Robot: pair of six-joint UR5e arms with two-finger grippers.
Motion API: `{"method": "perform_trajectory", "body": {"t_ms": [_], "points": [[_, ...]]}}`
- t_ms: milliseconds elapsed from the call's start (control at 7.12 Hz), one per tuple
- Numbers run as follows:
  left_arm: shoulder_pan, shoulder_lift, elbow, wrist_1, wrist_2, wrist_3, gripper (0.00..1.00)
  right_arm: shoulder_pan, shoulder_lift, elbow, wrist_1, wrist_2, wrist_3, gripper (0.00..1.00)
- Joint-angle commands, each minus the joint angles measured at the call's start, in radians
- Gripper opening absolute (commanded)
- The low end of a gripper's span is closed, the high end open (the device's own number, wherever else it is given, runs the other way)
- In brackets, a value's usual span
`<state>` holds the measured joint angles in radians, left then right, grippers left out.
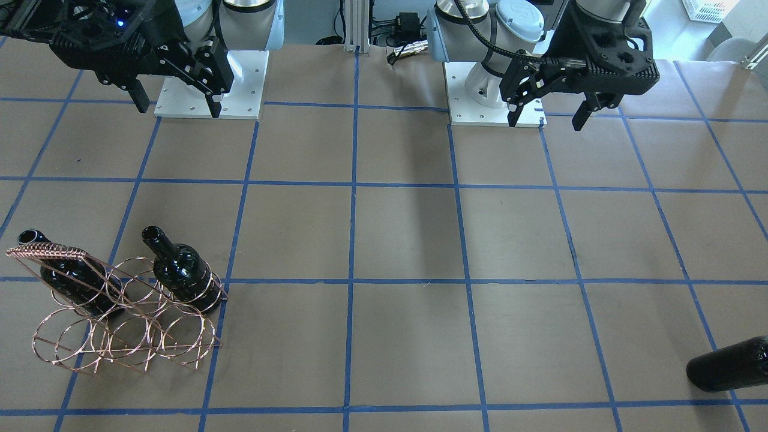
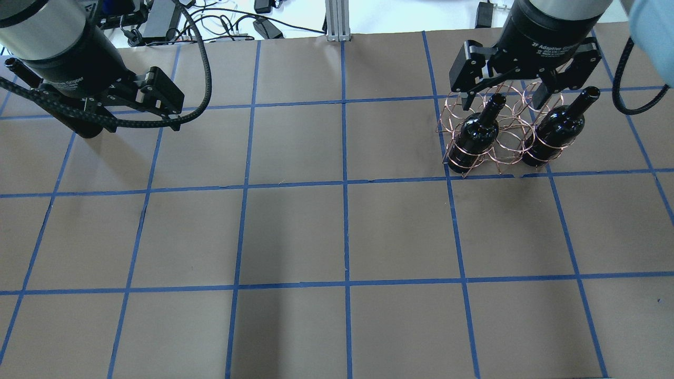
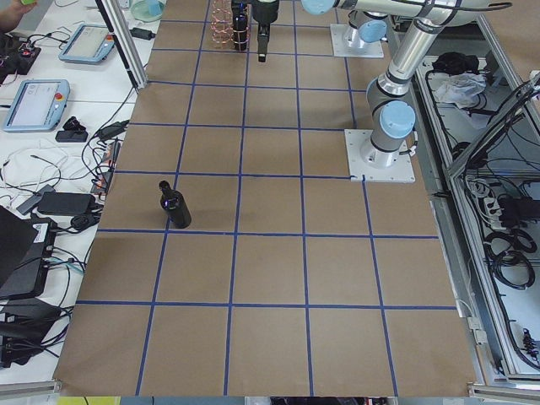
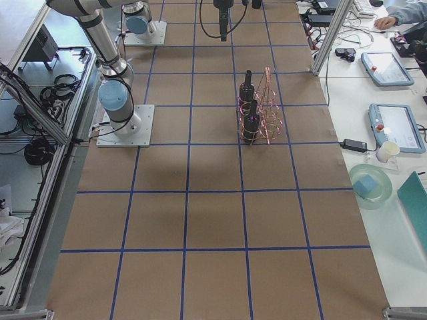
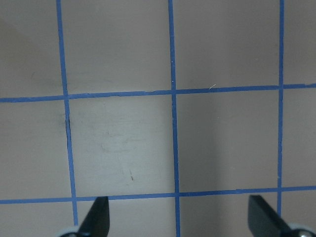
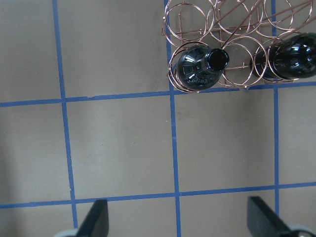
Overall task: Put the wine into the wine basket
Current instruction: 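Move the left gripper back toward the black bottle at the far edge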
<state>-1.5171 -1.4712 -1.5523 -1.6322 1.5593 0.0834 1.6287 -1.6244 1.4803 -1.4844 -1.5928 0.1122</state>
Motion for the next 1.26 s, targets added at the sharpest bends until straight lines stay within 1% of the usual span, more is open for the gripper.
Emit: {"method": "perform_trajectory", "body": {"t_ms": [0,422,843,1124], "points": [[0.0,0.0,0.0,-0.002,0.004,0.001,1.0,0.0,-0.002,0.0,0.001,0.002,0.0,1.0],[-0.002,-0.017,0.001,0.006,-0.005,0.007,1.0,0.0,0.001,0.0,0.0,0.002,0.0,1.0],[-0.002,-0.006,0.0,-0.012,0.008,-0.005,1.0,0.0,0.001,0.0,0.0,0.002,0.0,1.0],[0.012,-0.009,0.0,-0.001,0.008,-0.007,1.0,0.0,0.0,0.0,0.0,0.004,0.001,1.0]]}}
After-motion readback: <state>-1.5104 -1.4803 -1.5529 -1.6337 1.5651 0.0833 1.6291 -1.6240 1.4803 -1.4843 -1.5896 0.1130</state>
